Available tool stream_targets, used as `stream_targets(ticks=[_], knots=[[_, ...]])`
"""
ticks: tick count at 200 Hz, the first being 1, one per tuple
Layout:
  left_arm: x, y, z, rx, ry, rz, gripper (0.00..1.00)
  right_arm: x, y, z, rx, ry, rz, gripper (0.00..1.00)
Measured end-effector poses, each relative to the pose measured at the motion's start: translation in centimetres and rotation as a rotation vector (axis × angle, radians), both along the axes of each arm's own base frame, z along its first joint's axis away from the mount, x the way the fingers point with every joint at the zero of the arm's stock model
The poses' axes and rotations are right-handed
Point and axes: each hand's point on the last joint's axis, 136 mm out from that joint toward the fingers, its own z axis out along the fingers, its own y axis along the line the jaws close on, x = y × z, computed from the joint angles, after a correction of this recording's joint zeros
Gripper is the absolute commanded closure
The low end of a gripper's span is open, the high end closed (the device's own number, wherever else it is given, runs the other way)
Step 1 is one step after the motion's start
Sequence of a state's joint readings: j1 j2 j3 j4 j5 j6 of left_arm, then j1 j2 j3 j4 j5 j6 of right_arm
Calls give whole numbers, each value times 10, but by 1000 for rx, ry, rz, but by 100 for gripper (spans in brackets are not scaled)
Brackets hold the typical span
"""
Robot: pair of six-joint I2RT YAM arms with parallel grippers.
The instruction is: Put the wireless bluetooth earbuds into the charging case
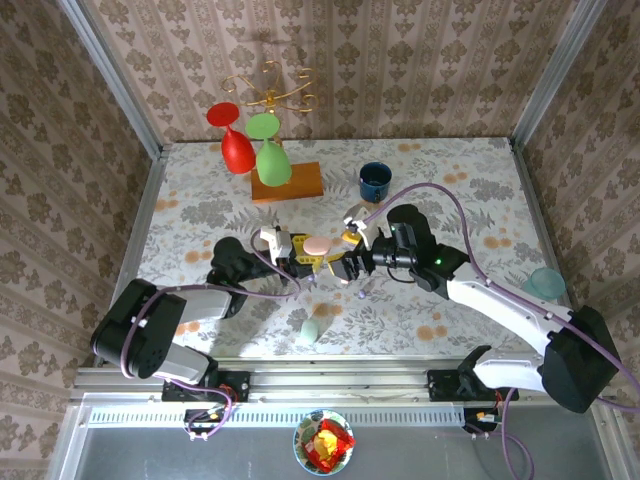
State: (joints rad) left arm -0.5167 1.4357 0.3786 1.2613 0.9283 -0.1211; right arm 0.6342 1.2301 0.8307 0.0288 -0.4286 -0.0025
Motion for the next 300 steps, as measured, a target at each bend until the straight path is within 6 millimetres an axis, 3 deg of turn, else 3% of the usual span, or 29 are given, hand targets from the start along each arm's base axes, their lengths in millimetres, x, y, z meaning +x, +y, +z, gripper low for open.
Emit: stream_targets(ticks=[149,226,300], knots=[[-3,2,-7,10,17,4,65,28,6,16,42,-52,-100,20],[2,8,-4,6,12,26,65,7,18,20,39,-106,40,19],[2,9,-4,4,31,25,65,18,13,15,-29,-178,-14,19]])
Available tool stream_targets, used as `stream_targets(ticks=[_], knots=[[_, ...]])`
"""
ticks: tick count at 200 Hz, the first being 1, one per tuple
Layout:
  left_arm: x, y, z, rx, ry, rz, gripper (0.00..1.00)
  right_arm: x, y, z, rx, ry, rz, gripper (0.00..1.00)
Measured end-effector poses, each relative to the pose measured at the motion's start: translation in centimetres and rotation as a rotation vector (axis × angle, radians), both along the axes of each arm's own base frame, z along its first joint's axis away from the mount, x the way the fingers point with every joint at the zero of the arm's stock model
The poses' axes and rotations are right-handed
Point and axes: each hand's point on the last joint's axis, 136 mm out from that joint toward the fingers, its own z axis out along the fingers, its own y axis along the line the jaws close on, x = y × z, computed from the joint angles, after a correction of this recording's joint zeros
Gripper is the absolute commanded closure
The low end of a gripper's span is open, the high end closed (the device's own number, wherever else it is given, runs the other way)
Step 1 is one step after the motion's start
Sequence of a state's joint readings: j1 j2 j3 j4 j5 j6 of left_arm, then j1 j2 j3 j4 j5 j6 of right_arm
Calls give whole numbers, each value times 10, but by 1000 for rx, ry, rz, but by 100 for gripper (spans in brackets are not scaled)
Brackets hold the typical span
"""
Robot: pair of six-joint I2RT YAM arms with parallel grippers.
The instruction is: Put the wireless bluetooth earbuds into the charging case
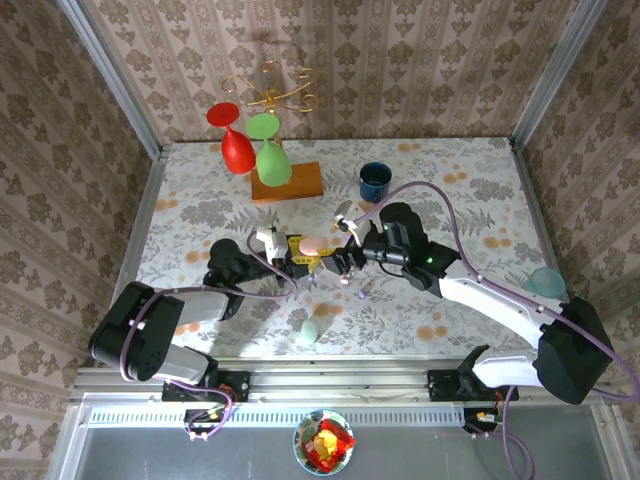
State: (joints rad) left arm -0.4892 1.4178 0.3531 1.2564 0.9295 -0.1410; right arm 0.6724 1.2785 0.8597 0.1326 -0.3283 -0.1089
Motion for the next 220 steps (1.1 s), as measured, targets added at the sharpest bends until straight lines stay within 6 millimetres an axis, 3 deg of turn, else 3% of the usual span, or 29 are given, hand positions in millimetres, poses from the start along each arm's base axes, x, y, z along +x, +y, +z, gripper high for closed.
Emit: stream_targets(ticks=[43,118,172,220], knots=[[2,0,0,-4,17,10,65,3,1,-3,-19,-22,0,19],[5,2,-2,3,30,20,65,20,-1,22,44,-108,-86,19],[-3,0,-2,4,24,-21,65,36,-8,24,33,-103,-165,19],[-2,0,-2,4,23,-17,64,30,-4,32,62,-94,-122,19]])
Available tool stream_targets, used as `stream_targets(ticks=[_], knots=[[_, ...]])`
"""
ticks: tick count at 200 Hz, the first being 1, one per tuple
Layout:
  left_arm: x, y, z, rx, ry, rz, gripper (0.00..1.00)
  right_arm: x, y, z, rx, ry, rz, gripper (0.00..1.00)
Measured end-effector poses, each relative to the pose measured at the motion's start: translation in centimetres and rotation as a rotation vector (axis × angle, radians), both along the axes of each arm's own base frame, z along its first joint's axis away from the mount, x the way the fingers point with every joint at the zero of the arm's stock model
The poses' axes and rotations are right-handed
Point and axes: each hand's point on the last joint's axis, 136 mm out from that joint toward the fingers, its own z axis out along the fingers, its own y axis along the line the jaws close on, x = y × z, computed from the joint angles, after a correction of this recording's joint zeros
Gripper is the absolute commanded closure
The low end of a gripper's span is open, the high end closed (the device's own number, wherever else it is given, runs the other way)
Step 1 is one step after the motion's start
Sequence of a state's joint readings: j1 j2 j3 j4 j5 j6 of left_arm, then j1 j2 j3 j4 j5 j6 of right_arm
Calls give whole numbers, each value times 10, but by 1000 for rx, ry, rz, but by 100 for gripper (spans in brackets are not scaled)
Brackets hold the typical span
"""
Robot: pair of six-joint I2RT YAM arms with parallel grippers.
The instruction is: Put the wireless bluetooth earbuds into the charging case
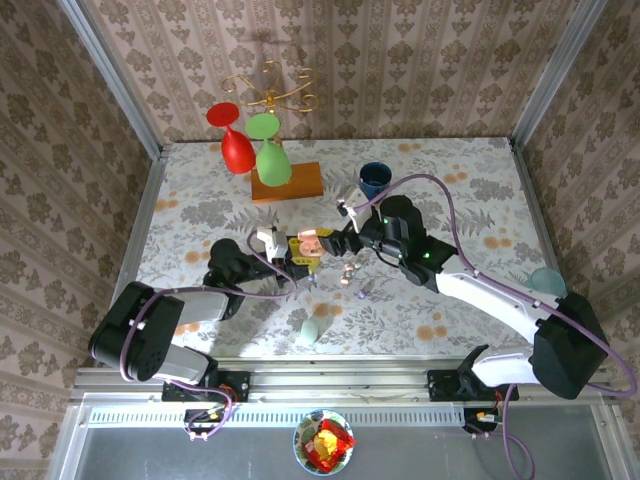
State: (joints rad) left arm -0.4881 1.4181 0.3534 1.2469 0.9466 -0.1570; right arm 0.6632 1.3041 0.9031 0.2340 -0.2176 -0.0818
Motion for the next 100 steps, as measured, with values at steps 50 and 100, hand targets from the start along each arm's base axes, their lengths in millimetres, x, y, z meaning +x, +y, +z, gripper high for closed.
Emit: stream_targets(ticks=[50,100], knots=[[8,5,0,-1,-1,31,64,-26,-22,27,133,23,19,19],[26,20,1,-1,-19,121,64,2,-81,-26,245,363,-258,25]])
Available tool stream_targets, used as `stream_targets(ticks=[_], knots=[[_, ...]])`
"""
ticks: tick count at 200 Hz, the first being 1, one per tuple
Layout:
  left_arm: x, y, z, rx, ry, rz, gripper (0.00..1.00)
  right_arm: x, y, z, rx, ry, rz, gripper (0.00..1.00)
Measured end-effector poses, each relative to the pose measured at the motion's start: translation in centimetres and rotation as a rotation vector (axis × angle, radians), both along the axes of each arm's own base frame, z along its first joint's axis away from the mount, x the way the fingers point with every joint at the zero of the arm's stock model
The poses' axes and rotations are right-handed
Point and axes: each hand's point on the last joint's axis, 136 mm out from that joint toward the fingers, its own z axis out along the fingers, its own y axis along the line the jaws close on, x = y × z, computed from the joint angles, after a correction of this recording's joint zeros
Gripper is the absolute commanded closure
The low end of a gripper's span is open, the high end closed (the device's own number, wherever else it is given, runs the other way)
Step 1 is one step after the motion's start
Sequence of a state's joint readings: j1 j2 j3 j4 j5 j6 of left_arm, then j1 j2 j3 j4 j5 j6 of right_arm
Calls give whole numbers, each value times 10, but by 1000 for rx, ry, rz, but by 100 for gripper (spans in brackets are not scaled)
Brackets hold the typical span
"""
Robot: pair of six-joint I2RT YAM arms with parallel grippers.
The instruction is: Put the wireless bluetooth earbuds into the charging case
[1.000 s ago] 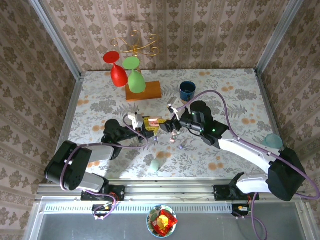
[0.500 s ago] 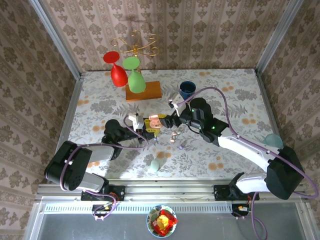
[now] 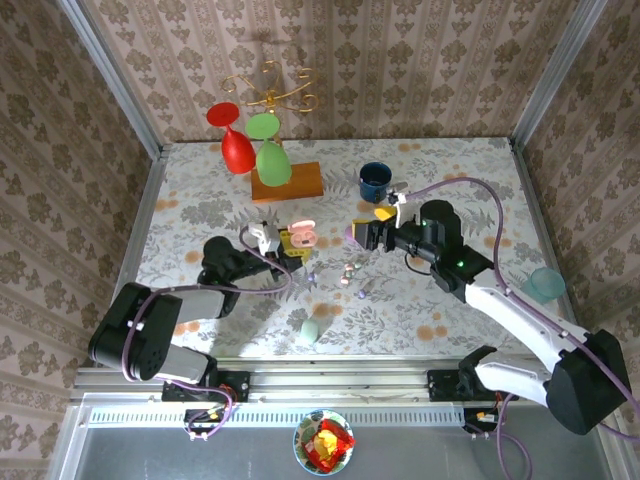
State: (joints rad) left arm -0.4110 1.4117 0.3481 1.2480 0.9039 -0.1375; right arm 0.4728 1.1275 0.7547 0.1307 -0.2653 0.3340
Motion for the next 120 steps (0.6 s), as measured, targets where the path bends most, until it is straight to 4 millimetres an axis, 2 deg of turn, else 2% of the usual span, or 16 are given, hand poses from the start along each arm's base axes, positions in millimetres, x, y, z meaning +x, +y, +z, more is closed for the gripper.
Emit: stream_targets(ticks=[32,44,59,90,120], knots=[[5,7,2,-3,-14,36,64,-3,-5,-59,19,309,-93,33],[7,9,3,-4,-16,46,64,-8,-4,-85,15,430,-124,46],[8,11,3,-4,-20,54,64,-16,2,-112,17,556,-144,53],[9,13,2,-3,-17,62,64,-35,29,-149,16,723,-116,63],[9,13,2,-3,-19,62,64,-49,47,-174,16,824,-100,64]])
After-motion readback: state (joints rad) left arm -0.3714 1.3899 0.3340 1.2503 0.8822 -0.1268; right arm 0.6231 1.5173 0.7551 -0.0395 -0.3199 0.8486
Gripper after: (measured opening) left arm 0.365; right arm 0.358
